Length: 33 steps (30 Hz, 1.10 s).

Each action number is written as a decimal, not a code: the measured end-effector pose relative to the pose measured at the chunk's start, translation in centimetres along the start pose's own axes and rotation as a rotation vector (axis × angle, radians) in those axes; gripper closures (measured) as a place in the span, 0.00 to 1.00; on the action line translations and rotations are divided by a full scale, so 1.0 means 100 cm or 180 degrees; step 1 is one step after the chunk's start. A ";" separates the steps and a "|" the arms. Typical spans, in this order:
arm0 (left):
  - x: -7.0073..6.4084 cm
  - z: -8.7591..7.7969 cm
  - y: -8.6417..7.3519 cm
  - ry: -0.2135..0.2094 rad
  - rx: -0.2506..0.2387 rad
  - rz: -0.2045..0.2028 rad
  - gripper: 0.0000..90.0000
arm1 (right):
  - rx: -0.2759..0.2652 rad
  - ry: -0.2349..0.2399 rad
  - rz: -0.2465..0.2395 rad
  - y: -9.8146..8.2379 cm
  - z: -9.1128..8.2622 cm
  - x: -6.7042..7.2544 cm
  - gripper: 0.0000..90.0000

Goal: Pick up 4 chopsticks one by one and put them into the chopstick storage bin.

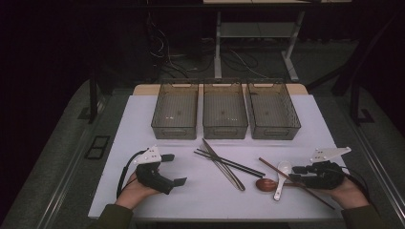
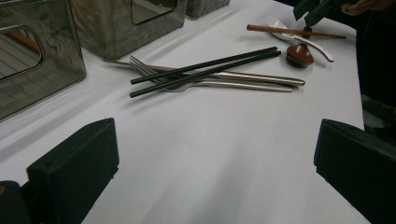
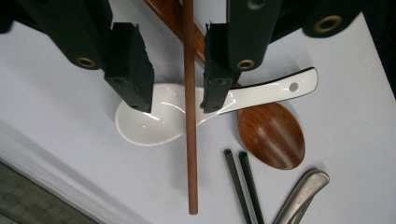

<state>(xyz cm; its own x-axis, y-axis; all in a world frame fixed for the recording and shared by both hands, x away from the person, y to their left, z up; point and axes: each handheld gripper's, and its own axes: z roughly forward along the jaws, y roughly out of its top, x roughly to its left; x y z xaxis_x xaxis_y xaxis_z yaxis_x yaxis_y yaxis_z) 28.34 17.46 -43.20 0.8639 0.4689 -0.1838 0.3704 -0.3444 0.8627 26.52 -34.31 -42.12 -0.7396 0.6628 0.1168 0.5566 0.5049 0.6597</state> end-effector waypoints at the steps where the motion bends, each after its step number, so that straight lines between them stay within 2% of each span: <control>1: 0.000 0.000 0.000 -0.0001 0.0005 -0.0002 0.00 | 0.0008 0.0003 -0.0013 0.000 0.001 0.000 0.74; 15: 0.000 0.001 0.000 -0.0002 0.0012 -0.0001 0.00 | 0.0109 0.0068 -0.0007 -0.003 0.007 -0.002 0.83; 33: -0.001 0.001 0.000 -0.0006 0.0016 0.0001 0.00 | 0.0259 -0.0013 -0.0033 -0.007 0.014 -0.007 0.86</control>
<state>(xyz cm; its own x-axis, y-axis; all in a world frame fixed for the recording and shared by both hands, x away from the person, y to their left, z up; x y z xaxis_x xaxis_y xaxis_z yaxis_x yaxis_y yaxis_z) 28.31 17.32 -43.24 0.8647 0.4672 -0.1843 0.3718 -0.3487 0.8603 27.16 -34.33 -43.73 -0.7442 0.6594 0.1070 0.5778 0.5550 0.5985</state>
